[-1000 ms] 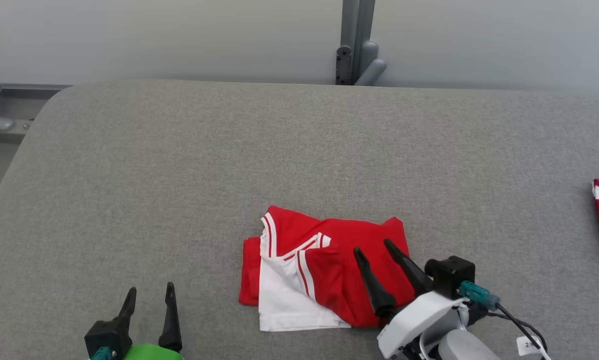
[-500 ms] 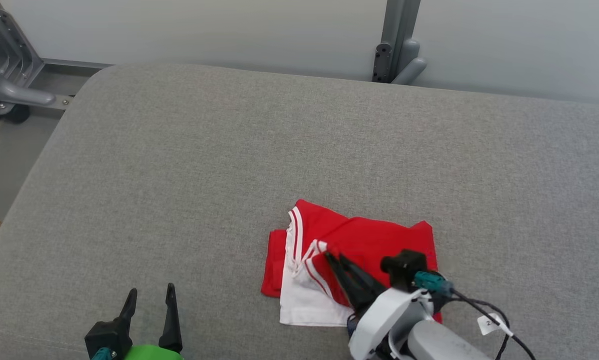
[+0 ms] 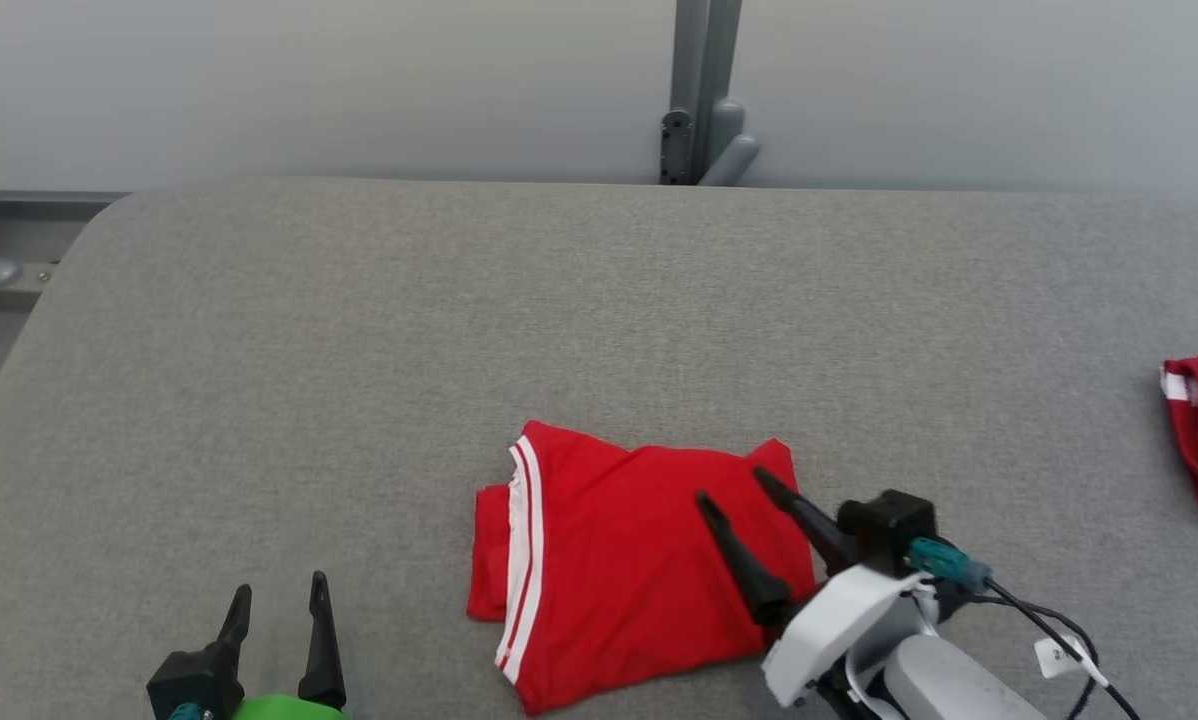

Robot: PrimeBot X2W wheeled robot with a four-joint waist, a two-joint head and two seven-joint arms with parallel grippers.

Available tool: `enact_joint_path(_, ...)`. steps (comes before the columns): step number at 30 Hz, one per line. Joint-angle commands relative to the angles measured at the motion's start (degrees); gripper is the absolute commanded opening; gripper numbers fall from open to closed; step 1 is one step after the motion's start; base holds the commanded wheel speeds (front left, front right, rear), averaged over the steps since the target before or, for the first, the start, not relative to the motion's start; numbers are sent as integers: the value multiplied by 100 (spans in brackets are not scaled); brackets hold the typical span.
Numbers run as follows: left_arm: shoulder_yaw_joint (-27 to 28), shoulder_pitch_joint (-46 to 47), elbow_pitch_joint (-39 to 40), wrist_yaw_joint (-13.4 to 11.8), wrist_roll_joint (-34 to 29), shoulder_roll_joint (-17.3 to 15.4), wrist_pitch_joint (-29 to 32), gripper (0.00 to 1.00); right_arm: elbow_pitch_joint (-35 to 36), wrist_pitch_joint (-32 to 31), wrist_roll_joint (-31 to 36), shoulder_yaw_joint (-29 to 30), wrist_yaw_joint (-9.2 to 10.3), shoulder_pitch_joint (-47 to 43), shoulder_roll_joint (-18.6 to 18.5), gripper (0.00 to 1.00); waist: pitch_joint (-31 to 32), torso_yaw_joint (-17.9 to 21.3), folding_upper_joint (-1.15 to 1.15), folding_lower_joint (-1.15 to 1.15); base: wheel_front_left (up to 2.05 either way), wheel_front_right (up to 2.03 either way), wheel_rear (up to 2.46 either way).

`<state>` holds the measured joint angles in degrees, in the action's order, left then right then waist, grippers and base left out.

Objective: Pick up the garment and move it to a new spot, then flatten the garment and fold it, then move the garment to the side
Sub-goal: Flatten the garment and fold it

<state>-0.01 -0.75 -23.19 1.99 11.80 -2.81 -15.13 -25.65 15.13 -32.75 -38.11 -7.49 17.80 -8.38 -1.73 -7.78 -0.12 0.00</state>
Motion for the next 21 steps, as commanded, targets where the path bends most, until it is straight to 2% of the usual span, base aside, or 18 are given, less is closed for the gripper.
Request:
enact_joint_path(1, 29, -84, 11, -2, 12, -18, 2, 100, -13, 0, 383, 545, 1, -290, 18, 100, 111, 389, 12, 0, 0, 0, 0)
enact_joint_path(2, 30, -76, 30, -19, 20, -18, 2, 100, 33, 0, 754, 1058, 1, -460, 64, 100, 116, 515, 12, 0, 0, 0, 0)
enact_joint_path(4, 55, -80, 32, -38, 28, -19, 2, 100, 75, 0, 1066, 1534, 1, -663, 135, 100, 131, 631, 12, 0, 0, 0, 0)
enact_joint_path(5, 55, -80, 32, -38, 28, -19, 2, 100, 75, 0, 1066, 1534, 1, -663, 135, 100, 131, 631, 12, 0, 0, 0, 0)
enact_joint_path(9, 140, -135, 57, -52, -41, -19, 3, 100, 179, 1, 1479, 2300, 1, -959, 272, 100, 176, 846, 12, 0, 0, 0, 0)
enact_joint_path(21, 400, -350, 216, -61, -90, -19, 2, 100, 390, 0, 1890, 3045, 1, -1319, 476, 100, 321, 1238, 12, 0, 0, 0, 0)
